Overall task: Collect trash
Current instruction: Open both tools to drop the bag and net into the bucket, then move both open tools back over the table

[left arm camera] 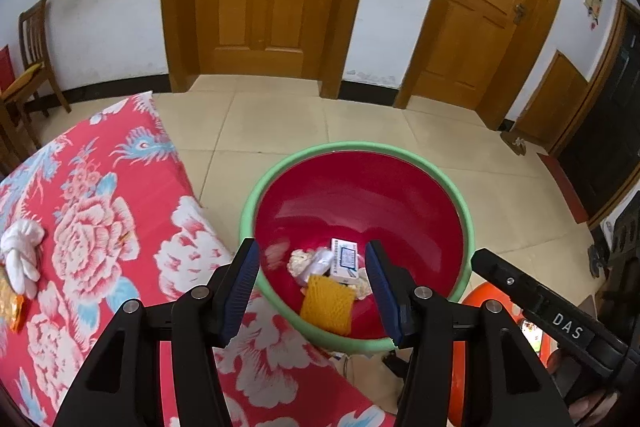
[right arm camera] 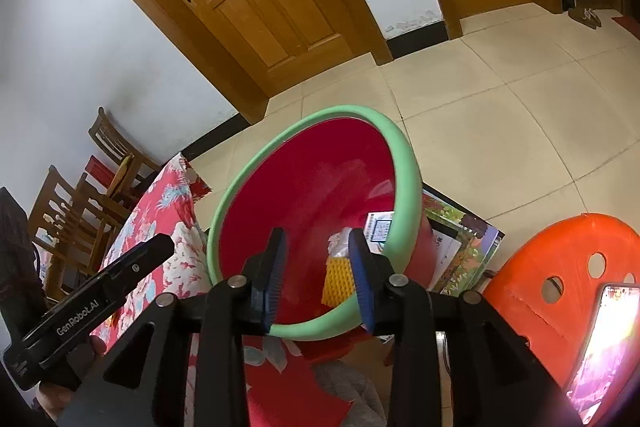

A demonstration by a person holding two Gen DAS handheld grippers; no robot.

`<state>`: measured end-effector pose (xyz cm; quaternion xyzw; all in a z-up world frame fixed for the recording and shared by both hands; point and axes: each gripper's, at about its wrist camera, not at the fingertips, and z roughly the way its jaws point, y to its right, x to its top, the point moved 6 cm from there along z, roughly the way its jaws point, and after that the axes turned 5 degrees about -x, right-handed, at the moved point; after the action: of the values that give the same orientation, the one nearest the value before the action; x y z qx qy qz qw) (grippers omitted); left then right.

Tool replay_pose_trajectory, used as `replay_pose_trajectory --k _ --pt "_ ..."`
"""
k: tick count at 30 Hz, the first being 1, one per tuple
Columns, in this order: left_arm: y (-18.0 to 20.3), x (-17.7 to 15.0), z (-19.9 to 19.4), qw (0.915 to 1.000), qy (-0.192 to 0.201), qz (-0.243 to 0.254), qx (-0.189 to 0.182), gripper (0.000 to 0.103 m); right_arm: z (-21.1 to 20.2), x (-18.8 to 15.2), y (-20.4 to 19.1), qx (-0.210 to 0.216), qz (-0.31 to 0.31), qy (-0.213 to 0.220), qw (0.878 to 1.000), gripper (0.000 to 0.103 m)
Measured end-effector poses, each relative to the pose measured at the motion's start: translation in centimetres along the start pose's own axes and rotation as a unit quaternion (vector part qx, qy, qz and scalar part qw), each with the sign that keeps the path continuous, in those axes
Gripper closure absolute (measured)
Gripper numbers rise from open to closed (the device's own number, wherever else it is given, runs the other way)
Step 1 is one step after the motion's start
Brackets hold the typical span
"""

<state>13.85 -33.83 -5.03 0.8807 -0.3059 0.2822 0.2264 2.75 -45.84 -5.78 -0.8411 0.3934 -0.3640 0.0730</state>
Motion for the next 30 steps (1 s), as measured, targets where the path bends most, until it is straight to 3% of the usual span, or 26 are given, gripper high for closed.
replay_pose_trajectory --k 12,30 --pt "-4.9 -0.2 -5.1 0.9973 0.023 -0.047 0.052 0.034 -1.4 -0.6 -4.3 0.021 -0.035 0.002 0.999 0.046" --pt "-16.5 -2.0 -13.4 0.9788 0.069 -0.112 0.157 0.033 -2.2 -2.4 -15.2 0.079 -0.130 -0.020 0.988 0.033"
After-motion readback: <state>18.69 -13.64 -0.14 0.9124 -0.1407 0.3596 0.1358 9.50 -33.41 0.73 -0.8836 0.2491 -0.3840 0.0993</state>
